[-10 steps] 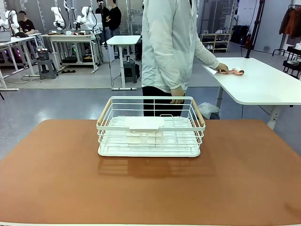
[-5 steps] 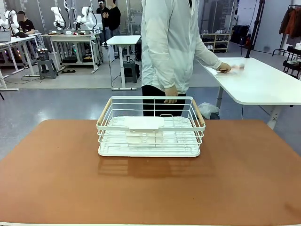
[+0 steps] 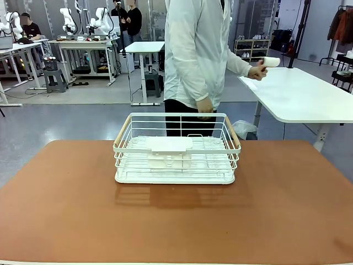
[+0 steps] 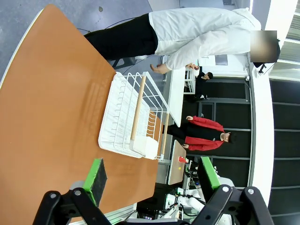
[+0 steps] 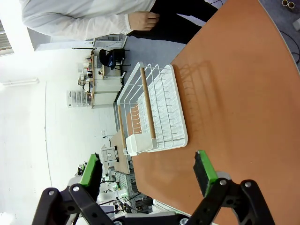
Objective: Clean the table.
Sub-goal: Pick up the Lint Roller when the human hands it over.
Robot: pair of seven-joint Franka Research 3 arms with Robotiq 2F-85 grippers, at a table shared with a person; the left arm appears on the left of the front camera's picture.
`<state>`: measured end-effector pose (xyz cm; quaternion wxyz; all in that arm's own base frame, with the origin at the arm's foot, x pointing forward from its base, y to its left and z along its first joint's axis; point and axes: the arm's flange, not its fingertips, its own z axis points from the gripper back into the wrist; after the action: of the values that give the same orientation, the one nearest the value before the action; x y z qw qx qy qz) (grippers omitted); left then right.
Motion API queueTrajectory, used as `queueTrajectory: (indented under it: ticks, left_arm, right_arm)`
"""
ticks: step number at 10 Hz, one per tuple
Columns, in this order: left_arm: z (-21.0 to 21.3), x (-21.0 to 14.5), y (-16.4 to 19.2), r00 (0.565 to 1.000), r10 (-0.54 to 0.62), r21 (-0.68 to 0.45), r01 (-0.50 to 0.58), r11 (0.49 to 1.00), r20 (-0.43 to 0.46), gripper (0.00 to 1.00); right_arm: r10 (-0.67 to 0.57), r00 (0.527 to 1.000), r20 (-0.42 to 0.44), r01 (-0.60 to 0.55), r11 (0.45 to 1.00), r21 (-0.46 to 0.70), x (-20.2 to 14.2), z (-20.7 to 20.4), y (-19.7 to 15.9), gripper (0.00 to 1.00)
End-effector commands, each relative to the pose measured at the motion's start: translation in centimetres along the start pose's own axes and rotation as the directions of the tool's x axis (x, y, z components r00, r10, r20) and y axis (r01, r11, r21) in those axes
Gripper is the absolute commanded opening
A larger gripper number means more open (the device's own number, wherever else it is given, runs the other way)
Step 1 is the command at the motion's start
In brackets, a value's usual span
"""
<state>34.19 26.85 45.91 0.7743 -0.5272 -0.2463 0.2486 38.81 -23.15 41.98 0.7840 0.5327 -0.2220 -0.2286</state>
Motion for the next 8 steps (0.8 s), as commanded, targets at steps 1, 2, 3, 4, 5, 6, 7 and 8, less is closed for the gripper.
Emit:
queueTrajectory:
  ticks: [1, 2, 3, 4, 5, 6, 7, 8]
  left_arm:
    - [0.28, -0.01, -0.1, 1.0, -0.01, -0.022, 0.01, 1.0, 0.001, 1.0]
    - [0.28, -0.01, -0.1, 1.0, -0.01, -0.022, 0.01, 1.0, 0.001, 1.0]
    - [0.28, -0.01, -0.1, 1.0, -0.01, -0.022, 0.01, 1.0, 0.001, 1.0]
    - [0.28, -0.01, -0.1, 1.0, -0.01, -0.022, 0.01, 1.0, 0.001, 1.0]
    - [0.28, -0.01, -0.1, 1.0, -0.01, -0.022, 0.01, 1.0, 0.001, 1.0]
    - [0.28, -0.01, -0.1, 1.0, -0.01, -0.022, 0.01, 1.0, 0.001, 1.0]
    - [0.28, -0.01, -0.1, 1.0, -0.01, -0.022, 0.01, 1.0, 0.001, 1.0]
    - [0.28, -0.01, -0.1, 1.0, -0.01, -0.022, 0.01, 1.0, 0.001, 1.0]
  right_arm:
    - [0.008, 1.0, 0.001, -0.008, 1.0, 0.011, -0.2, 0.06, 0.25, 1.0]
    - [0.008, 1.0, 0.001, -0.008, 1.0, 0.011, -0.2, 0.06, 0.25, 1.0]
    - [0.008, 1.0, 0.001, -0.008, 1.0, 0.011, -0.2, 0.06, 0.25, 1.0]
    - [0.008, 1.0, 0.001, -0.008, 1.0, 0.011, -0.2, 0.06, 0.25, 1.0]
    - [0.008, 1.0, 0.001, -0.008, 1.0, 0.011, -0.2, 0.06, 0.25, 1.0]
    - [0.008, 1.0, 0.001, -0.008, 1.0, 0.011, -0.2, 0.06, 0.25, 1.0]
    - [0.008, 1.0, 0.001, -0.008, 1.0, 0.011, -0.2, 0.06, 0.25, 1.0]
    - [0.008, 1.0, 0.001, -0.008, 1.0, 0.011, -0.2, 0.06, 0.25, 1.0]
